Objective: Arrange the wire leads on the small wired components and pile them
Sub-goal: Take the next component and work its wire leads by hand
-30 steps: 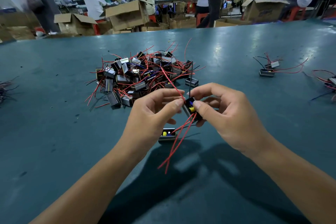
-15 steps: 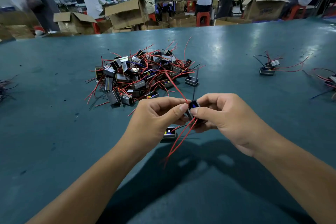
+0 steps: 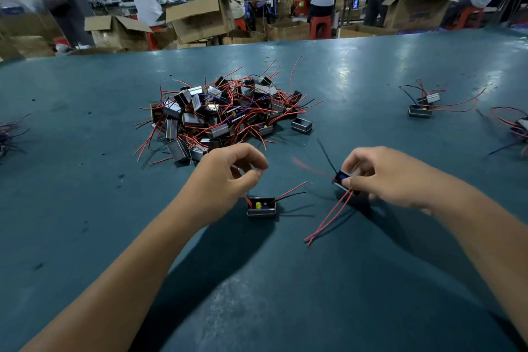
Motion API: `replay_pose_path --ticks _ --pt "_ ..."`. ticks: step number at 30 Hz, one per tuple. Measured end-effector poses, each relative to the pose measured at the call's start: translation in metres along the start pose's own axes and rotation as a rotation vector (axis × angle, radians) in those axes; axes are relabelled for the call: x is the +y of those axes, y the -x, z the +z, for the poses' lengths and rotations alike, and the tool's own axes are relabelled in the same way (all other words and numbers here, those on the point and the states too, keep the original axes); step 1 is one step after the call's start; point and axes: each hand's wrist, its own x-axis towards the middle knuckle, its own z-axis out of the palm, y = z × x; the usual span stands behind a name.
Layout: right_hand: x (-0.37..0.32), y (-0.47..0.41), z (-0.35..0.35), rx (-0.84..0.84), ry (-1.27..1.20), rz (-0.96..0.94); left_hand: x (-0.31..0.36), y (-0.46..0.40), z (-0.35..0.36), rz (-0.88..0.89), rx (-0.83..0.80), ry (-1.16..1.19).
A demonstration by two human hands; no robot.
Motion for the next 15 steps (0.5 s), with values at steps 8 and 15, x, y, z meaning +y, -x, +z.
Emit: replay_pose_path --ticks 8,15 --pt "0.002 -0.005 -0.003 0.050 0.137 -0.104 -0.004 -0.002 -0.008 0.016 0.067 -0.074" --pt "-0.030 0.016 0.012 0.323 0.064 -0.506 0.001 0.000 -0.012 0.089 0.099 -0.121"
